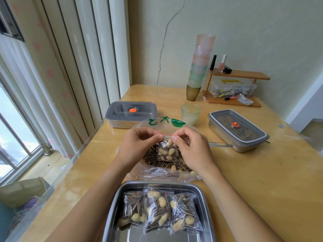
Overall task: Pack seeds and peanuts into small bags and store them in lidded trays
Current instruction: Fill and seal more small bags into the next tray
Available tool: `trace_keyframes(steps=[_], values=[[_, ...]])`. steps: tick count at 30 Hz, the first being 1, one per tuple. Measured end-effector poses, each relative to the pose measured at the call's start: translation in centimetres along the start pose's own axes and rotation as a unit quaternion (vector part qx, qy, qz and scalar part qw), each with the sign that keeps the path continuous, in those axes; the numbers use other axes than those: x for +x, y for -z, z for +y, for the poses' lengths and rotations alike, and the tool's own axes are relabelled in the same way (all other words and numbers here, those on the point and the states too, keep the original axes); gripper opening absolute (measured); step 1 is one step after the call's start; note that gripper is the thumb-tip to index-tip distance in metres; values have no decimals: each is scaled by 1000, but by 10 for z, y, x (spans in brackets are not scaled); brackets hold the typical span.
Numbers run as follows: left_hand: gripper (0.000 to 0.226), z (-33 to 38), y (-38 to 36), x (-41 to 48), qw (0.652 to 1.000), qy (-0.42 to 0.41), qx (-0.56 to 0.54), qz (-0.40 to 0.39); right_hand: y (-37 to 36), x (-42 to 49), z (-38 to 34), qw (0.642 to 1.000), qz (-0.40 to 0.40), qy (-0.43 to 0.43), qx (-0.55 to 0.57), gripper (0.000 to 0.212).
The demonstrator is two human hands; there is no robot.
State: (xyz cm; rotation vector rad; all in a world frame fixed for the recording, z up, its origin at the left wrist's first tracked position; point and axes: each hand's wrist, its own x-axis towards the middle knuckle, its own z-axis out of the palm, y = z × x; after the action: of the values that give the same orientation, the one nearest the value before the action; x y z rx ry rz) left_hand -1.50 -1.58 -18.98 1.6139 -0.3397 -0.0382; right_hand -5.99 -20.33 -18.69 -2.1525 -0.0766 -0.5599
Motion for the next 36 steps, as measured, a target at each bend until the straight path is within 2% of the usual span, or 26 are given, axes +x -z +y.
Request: trace_keyframes(steps=[8, 16, 19, 26, 32, 36], values=[[29, 1, 0, 1, 1000, -21, 4, 7, 2, 3, 5, 1000, 8, 10, 16, 13], [28, 4, -3, -2, 998, -39, -40, -28, 1, -1, -3, 994, -32, 12, 102, 11], [27, 3, -1, -1, 998, -53, -33, -33, 1, -2, -3, 995, -51, 17, 80, 10], [24, 2, -3, 1, 998, -53, -35, -20, 0, 0, -1, 998, -14, 23, 51, 17], [21, 3, -1, 0, 996, -50, -69, -14, 5, 1, -4, 990, -30, 5, 140, 6], [27, 7, 1, -3, 997, -46, -52, -44, 3, 3, 0, 989, -21, -16, 144, 13]])
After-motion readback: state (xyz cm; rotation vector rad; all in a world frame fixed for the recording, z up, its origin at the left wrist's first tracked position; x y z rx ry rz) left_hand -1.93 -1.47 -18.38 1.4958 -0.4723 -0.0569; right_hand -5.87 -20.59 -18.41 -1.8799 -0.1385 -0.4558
